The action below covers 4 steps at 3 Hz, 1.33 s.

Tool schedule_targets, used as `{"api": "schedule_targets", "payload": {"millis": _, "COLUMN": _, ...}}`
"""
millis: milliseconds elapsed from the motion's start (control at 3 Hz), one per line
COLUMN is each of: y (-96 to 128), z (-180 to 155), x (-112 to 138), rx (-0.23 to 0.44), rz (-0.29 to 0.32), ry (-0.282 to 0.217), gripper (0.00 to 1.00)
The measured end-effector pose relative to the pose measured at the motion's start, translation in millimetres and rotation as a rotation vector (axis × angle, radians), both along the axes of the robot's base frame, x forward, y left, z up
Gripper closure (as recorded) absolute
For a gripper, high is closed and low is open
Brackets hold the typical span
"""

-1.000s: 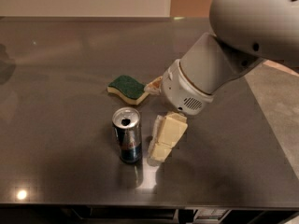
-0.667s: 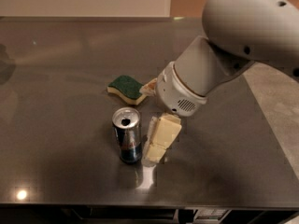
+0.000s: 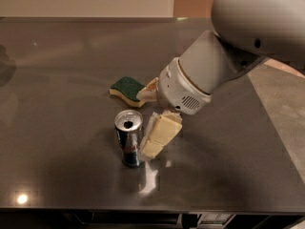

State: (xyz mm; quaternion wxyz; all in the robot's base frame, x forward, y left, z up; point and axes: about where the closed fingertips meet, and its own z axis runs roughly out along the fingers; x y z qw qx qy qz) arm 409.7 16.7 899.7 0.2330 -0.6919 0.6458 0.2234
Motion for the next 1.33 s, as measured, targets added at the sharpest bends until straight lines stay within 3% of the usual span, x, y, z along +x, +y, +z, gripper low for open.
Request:
{"api": "schedule_targets", "payload": {"millis": 1000, "y": 8, "z": 17, "x": -4, "rx": 0.068, "rz": 0.041, "ry": 0.013, "gripper": 0.87}}
{"api": "schedule_targets", "payload": {"millis": 1333, "y": 8, "z": 17, "x": -2, "rx": 0.07, "rz": 0.044, "ry": 0.013, "gripper": 1.0}}
